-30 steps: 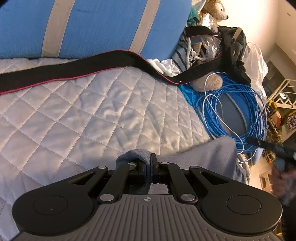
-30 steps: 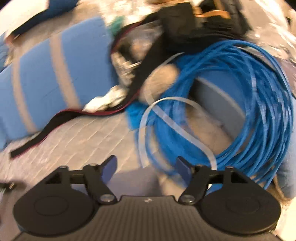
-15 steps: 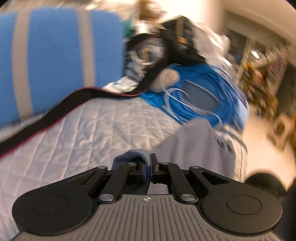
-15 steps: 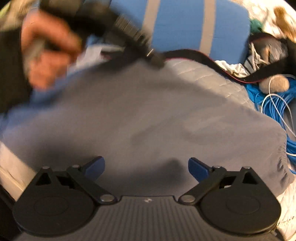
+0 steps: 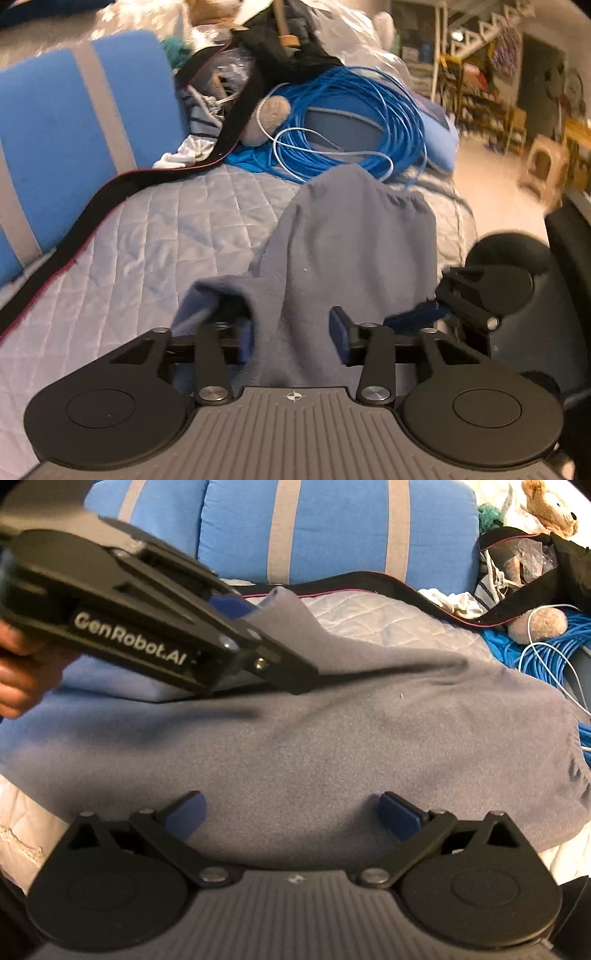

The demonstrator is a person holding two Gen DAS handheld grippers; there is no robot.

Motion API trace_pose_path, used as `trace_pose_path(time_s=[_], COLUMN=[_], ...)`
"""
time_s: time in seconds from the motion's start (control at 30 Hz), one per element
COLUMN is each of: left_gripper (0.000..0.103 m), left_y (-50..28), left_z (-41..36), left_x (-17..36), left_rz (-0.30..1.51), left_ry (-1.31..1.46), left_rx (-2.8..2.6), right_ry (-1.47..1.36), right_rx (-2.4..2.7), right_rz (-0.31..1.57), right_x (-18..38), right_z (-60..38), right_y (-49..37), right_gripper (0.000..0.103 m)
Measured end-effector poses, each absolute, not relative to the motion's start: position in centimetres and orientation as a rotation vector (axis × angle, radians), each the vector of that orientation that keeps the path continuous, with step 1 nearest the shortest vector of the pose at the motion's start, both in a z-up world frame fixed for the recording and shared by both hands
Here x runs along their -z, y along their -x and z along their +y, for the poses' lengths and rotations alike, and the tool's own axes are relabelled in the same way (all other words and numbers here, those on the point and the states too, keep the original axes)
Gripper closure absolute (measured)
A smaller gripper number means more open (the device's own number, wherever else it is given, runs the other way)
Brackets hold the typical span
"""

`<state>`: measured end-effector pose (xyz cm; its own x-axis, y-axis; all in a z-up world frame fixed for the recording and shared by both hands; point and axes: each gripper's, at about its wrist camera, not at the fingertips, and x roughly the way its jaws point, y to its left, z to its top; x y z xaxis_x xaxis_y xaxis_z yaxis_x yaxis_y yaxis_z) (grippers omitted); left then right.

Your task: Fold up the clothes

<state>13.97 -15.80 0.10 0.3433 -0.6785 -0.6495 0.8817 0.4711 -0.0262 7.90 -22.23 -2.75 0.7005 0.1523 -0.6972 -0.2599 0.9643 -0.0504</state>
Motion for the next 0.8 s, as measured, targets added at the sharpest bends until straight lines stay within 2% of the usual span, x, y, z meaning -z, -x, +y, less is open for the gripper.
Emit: trace_pose_path(time_s=[0.17, 0.33, 0.4, 0.43, 0.47, 0.8], left_gripper=[0.061, 0.062, 0.072, 0.08, 0.083, 0.086], left_y=[-17.3, -23.1, -25.6, -26.7, -27.7, -33.2], left_z=[-16.2, -14.9, -14.0, -13.7, -13.4, -10.6], left_x=[0.7, 1.5, 2.1, 2.7, 3.3, 8.4], left_rz=[0.759, 0.865, 0.903, 0.94, 0.974, 1.245], left_ry=[-0.18, 0.133, 0.25, 0.288, 0.321, 0.529], left_rx=[1.093, 1.046, 0.983, 0.971, 0.959, 0.943], right_ry=[0.15, 0.152, 0.153, 0.154, 0.154, 0.152], right_rx=[-0.234, -0.247, -0.251, -0.253, -0.255, -0.29], right_rz=[0.761, 0.765, 0.767, 0.767, 0.767, 0.768], right_x=[2.8, 2.9, 2.9, 2.9, 2.9, 3.1], right_z=[-22.2, -22.6, -22.7, -22.7, -22.8, -23.1], right_y=[-7.5, -7.8, -7.7, -7.7, -7.7, -7.8], right_gripper=[0.0, 0.0, 0.0, 0.0, 0.0, 0.0])
